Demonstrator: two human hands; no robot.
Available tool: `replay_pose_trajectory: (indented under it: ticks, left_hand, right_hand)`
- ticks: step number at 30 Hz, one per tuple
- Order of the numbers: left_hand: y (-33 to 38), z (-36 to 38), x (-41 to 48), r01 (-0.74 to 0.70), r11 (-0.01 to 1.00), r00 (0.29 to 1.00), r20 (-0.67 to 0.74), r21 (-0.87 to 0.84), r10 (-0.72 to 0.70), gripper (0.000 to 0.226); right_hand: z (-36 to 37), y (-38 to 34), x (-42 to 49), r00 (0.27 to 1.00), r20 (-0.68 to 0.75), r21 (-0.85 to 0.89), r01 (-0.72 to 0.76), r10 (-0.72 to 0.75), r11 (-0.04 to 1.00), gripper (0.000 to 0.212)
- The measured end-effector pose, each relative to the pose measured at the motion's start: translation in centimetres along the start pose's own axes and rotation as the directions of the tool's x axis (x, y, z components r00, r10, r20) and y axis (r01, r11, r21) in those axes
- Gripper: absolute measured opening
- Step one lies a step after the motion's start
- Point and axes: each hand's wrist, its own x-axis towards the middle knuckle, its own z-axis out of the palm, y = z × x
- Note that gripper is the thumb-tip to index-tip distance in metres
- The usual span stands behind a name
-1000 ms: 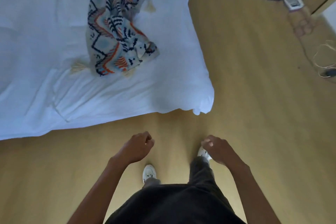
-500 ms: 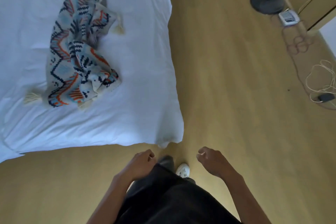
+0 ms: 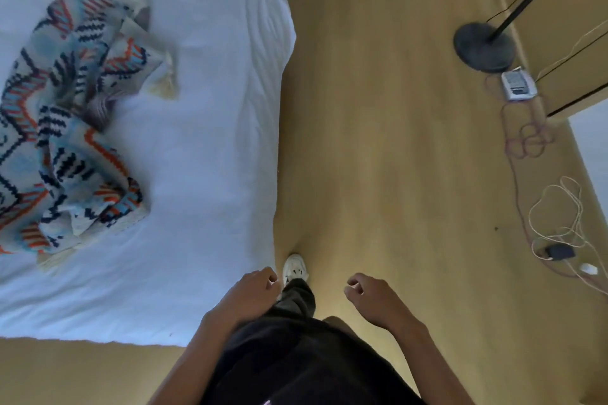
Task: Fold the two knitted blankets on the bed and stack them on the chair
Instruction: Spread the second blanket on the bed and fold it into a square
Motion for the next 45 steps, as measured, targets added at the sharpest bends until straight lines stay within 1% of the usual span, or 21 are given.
replay_pose_trajectory:
  ticks: [3,7,11,14,18,20,23,26,29,32,34,36,38,41,45]
  left_hand:
    - [4.2,-2.8,3.1,-0.014,0.997,0.999,-0.031,-0.075,0.012,0.021]
    - [7.8,-6.0,6.4,0.007,0.988,0.995,-0.097,-0.156,-0.022,0.022]
    - [9.7,-7.9,9.5,0.078,0.960,0.984,-0.133,-0.269,-0.118,0.018]
    - [11.6,-9.2,12.1,0.138,0.925,0.964,-0.168,-0.354,-0.208,0.021]
    - [15.2,-10.8,14.8,0.212,0.827,0.894,-0.238,-0.521,-0.379,0.023]
    - [17.1,-11.4,15.2,0.246,0.774,0.869,-0.221,-0.584,-0.443,0.025]
    - [19.0,-12.4,15.4,0.264,0.686,0.817,-0.222,-0.678,-0.533,0.027]
    - [19.6,-13.6,15.5,0.297,0.600,0.740,-0.218,-0.742,-0.636,0.027]
    - [19.4,-14.0,15.5,0.286,0.506,0.678,-0.201,-0.814,-0.707,0.022]
    - [18.5,-14.2,15.6,0.265,0.414,0.645,-0.159,-0.871,-0.747,0.018]
    - [17.3,-14.7,15.8,0.244,0.364,0.627,-0.140,-0.899,-0.767,0.020]
    - [15.6,-15.4,16.1,0.220,0.328,0.607,-0.134,-0.919,-0.783,0.017]
    - [13.4,-16.5,16.2,0.194,0.305,0.604,-0.132,-0.932,-0.786,0.016]
    - [9.8,-18.6,16.0,0.166,0.288,0.619,-0.128,-0.943,-0.775,0.022]
    - [5.0,-21.4,15.2,0.112,0.267,0.628,-0.140,-0.957,-0.765,0.022]
  right_hand:
    - [-5.7,-1.3,3.2,1.000,-0.007,-0.019,0.014,-0.014,1.000,0.034]
    - [-11.3,-4.3,7.8,0.997,0.024,-0.073,0.081,-0.079,0.994,0.032]
    - [-16.2,-6.9,12.9,0.980,0.144,-0.142,0.156,-0.136,0.977,0.033]
    - [-20.7,-8.7,17.1,0.961,0.209,-0.197,0.224,-0.183,0.954,0.032]
    - [-27.1,-11.7,22.8,0.920,0.277,-0.343,0.364,-0.277,0.866,0.015]
    - [-29.5,-13.4,24.7,0.894,0.340,-0.384,0.415,-0.292,0.825,0.018]
    - [-31.9,-16.7,26.8,0.849,0.427,-0.430,0.493,-0.311,0.757,0.027]
    - [-32.6,-20.6,28.4,0.794,0.509,-0.479,0.581,-0.331,0.658,0.028]
    - [-31.9,-24.4,29.2,0.746,0.574,-0.509,0.648,-0.337,0.567,0.030]
    - [-30.5,-28.0,29.7,0.698,0.639,-0.518,0.702,-0.324,0.489,0.030]
    - [-29.2,-30.3,30.3,0.680,0.661,-0.529,0.723,-0.318,0.444,0.030]
    - [-27.9,-32.5,31.0,0.670,0.675,-0.542,0.734,-0.307,0.410,0.030]
    - [-26.3,-34.9,31.7,0.672,0.680,-0.558,0.734,-0.293,0.389,0.030]
    - [-24.0,-38.9,32.4,0.675,0.682,-0.575,0.733,-0.282,0.364,0.031]
    - [-20.9,-44.4,32.9,0.642,0.708,-0.581,0.766,-0.294,0.275,0.035]
